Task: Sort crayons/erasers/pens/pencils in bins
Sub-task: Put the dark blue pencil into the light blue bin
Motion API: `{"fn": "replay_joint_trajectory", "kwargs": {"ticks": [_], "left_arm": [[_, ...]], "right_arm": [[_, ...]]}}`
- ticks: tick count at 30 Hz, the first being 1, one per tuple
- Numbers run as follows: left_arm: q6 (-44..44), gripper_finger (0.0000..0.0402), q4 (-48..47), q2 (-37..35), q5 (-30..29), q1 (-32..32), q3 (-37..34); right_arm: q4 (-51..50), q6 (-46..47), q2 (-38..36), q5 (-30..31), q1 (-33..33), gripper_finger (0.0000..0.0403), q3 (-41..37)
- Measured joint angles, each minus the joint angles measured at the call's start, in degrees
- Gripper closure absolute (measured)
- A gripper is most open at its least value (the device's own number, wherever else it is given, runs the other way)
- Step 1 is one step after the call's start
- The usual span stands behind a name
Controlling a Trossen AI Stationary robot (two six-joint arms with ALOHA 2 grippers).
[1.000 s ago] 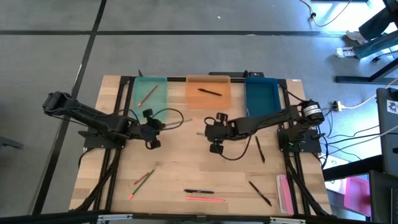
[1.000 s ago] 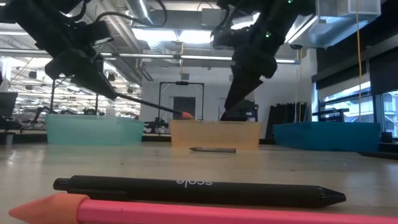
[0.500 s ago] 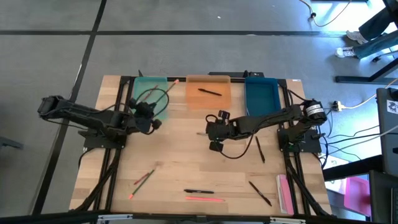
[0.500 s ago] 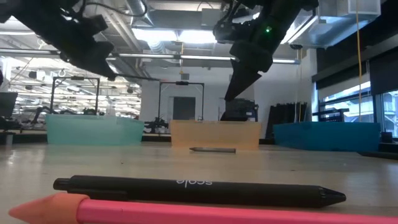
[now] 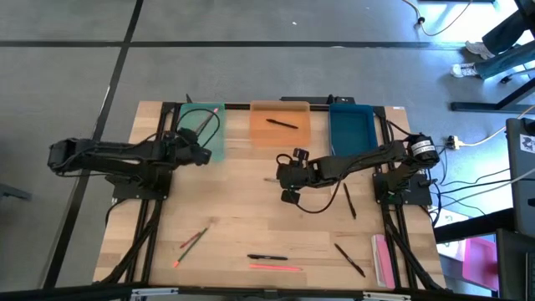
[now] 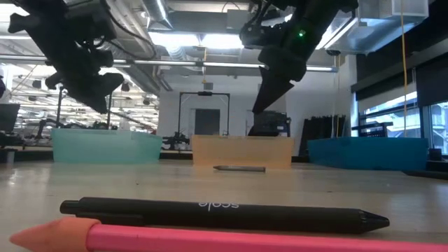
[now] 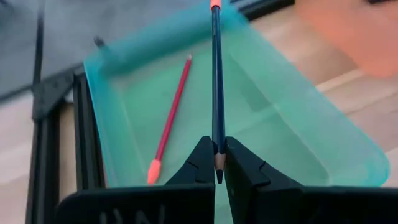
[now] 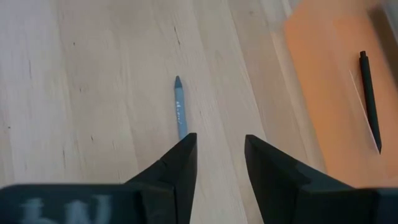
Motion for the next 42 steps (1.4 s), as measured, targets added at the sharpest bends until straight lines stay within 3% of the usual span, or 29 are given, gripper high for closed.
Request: {"fn": "replay_joint_trajectory", "kwargs": {"ticks": [11,14,21,42], "left_arm": [[-1.0,0.0398,-0.71,3.69,6.19,5.79,0.0],[-0.98,0.0398,-0.71,5.32,6.36,6.49,0.0],[-0.97,0.0398,0.06,8.27,6.35,7.58,0.0],[-0.78,0.039,0.5,9.36,8.05,8.59,0.0]], "right_arm": [[6.31,-0.18,0.01,1.85,0.0,0.0264,0.0],[8.92,-0.25,0.02,4.49,0.02,0.0264,0.0],[13.49,-3.13,0.07,3.97,0.24,0.0264,0.0],[13.4,-3.21,0.07,3.93,0.22,0.0264,0.0]]}}
